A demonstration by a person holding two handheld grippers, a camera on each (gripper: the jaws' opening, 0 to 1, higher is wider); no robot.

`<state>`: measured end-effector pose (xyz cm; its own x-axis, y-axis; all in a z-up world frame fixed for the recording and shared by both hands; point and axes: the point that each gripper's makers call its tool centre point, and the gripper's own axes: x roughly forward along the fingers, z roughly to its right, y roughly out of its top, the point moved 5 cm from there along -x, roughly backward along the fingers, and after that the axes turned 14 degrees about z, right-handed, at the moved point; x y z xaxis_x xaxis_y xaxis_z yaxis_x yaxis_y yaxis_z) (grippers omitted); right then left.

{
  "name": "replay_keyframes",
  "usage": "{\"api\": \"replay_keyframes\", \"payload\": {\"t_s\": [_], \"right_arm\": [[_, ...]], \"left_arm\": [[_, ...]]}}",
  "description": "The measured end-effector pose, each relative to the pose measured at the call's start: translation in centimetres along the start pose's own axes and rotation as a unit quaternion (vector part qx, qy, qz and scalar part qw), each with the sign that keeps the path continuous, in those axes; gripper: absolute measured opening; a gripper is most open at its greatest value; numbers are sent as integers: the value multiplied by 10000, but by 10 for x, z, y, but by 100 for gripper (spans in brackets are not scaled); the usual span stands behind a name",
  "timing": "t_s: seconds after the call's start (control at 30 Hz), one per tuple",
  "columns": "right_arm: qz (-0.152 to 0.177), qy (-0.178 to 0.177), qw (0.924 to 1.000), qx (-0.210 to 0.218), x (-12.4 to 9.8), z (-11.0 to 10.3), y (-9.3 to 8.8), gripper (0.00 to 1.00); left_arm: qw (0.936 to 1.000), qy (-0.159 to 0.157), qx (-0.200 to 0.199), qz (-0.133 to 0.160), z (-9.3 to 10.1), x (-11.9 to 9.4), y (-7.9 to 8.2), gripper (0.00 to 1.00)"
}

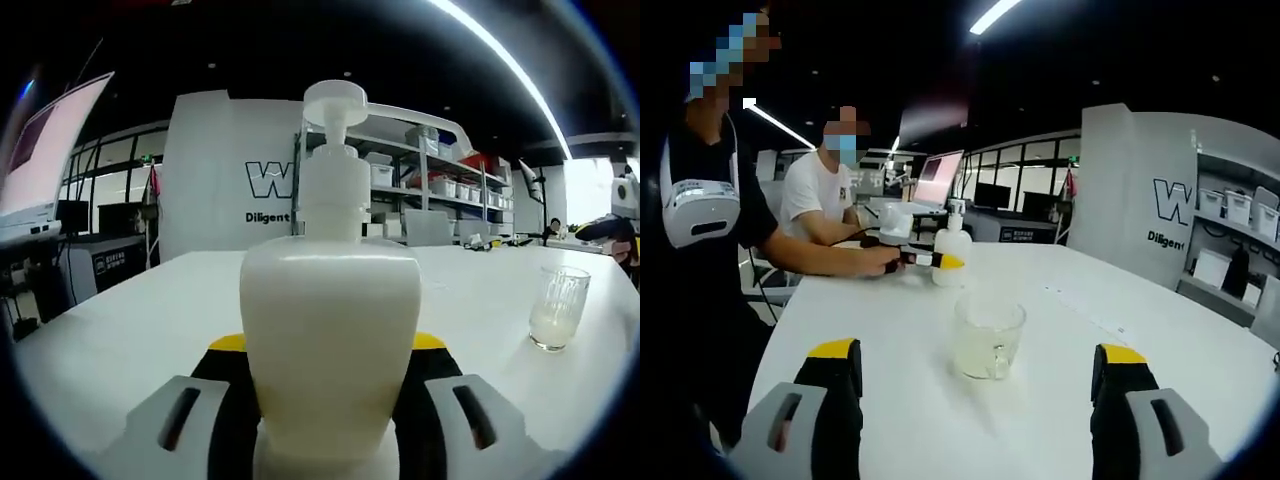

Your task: Hold the bottle steady, press the pump all the way down and release, and repeat the specified number of times to dispense into the cup

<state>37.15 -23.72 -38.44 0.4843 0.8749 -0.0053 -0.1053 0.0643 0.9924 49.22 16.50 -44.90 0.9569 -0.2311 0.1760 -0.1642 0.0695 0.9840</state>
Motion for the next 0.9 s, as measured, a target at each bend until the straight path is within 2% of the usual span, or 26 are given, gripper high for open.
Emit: {"api": "replay_keyframes", "payload": {"t_s": [0.9], "right_arm": [[142, 70, 9997, -168, 12, -5, 23, 96]], "left_arm": [[10000, -39, 7, -60, 10, -6, 5, 48]]}}
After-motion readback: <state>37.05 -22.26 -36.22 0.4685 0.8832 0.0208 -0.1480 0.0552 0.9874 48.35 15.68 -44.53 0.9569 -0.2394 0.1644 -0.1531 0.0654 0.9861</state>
